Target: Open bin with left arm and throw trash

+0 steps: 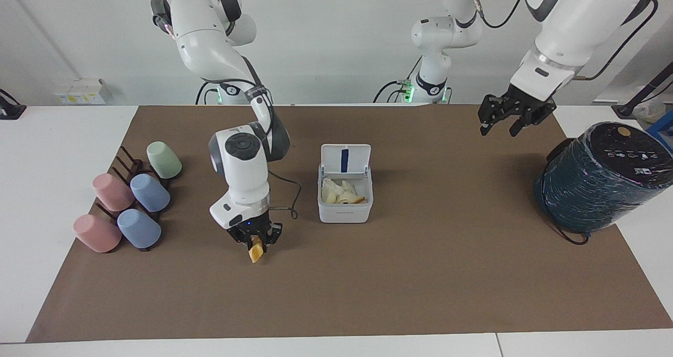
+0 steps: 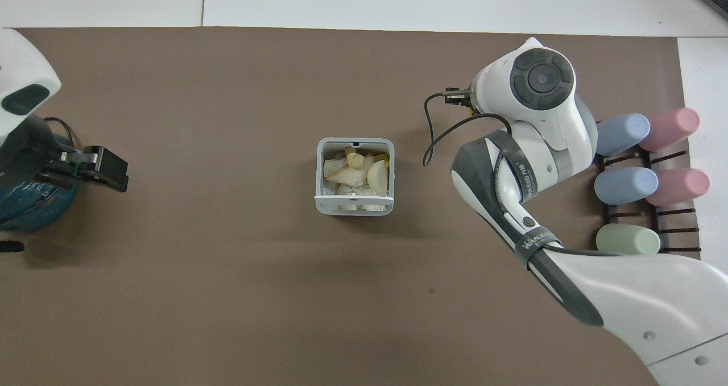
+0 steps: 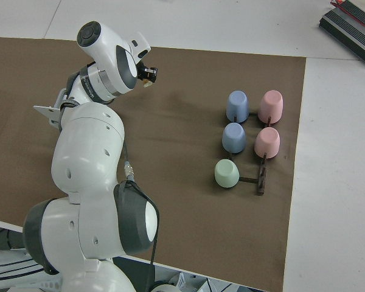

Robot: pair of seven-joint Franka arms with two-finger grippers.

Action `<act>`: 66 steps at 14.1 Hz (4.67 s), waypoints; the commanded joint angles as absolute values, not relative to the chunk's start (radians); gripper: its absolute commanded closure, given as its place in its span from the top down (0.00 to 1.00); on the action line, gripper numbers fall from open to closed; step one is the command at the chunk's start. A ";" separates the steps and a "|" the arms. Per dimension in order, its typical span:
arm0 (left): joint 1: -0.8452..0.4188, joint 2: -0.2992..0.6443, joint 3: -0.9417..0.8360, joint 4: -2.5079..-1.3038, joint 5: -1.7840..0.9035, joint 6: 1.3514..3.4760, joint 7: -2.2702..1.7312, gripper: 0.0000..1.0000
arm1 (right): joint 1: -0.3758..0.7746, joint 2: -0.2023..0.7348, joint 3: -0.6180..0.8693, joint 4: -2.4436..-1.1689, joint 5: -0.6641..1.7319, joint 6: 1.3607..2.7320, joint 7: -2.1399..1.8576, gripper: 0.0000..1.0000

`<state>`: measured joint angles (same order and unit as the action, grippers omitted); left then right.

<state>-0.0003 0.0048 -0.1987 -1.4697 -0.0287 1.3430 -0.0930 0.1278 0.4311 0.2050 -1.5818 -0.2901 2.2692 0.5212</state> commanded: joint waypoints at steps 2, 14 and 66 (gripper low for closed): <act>0.000 -0.066 -0.190 -1.609 -0.032 1.437 -0.084 0.74 | 0.175 0.405 0.262 -1.548 -0.227 2.246 0.607 0.37; 0.025 -0.086 -0.190 -1.669 -0.032 1.589 -0.081 1.00 | 0.344 0.357 0.264 -1.609 -0.029 2.152 0.830 0.41; 0.037 -0.087 -0.190 -1.672 -0.032 1.585 -0.089 1.00 | 0.035 -0.041 0.009 -1.609 0.008 1.552 0.153 1.00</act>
<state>0.0225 -0.0560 -0.1845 -1.6324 -0.0285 1.5624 -0.0936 0.0442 -0.0198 0.0112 -1.5936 0.0061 1.5642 0.1865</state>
